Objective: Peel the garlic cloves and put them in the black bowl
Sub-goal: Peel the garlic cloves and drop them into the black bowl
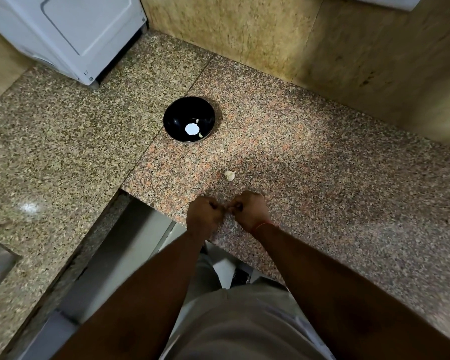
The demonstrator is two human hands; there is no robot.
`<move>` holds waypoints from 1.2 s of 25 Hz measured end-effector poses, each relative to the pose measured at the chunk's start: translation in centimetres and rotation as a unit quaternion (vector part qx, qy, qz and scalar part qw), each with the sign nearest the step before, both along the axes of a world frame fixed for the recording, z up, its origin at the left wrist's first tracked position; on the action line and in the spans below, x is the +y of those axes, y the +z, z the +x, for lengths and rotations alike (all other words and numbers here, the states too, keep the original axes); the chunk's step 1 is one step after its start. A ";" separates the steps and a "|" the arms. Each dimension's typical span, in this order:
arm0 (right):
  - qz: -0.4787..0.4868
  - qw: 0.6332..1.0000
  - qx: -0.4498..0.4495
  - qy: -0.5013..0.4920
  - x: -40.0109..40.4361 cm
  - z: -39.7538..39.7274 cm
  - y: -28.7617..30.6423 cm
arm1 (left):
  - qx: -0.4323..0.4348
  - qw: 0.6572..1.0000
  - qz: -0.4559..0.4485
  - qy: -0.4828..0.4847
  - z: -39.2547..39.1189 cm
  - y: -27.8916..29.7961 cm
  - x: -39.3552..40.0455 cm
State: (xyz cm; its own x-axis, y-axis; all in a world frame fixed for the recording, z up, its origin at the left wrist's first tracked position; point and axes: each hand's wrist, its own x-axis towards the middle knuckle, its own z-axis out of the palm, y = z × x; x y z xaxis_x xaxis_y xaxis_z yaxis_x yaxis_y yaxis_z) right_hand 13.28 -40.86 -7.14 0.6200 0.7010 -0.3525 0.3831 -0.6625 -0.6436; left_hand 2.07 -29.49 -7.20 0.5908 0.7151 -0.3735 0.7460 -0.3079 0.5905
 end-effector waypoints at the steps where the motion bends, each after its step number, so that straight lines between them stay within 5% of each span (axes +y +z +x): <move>1: 0.003 1.000 0.000 -0.004 0.0 0.0 0.0 | 0.023 1.000 -0.007 0.006 0.1 0.2 0.2; 10: -0.003 0.999 -0.005 -0.041 0.6 -0.3 -0.7 | 0.131 0.984 -0.101 0.070 0.4 1.1 1.5; 30: 0.014 0.998 -0.050 -0.019 0.5 -0.6 -2.0 | 0.046 0.987 -0.128 0.086 -0.1 -1.0 1.8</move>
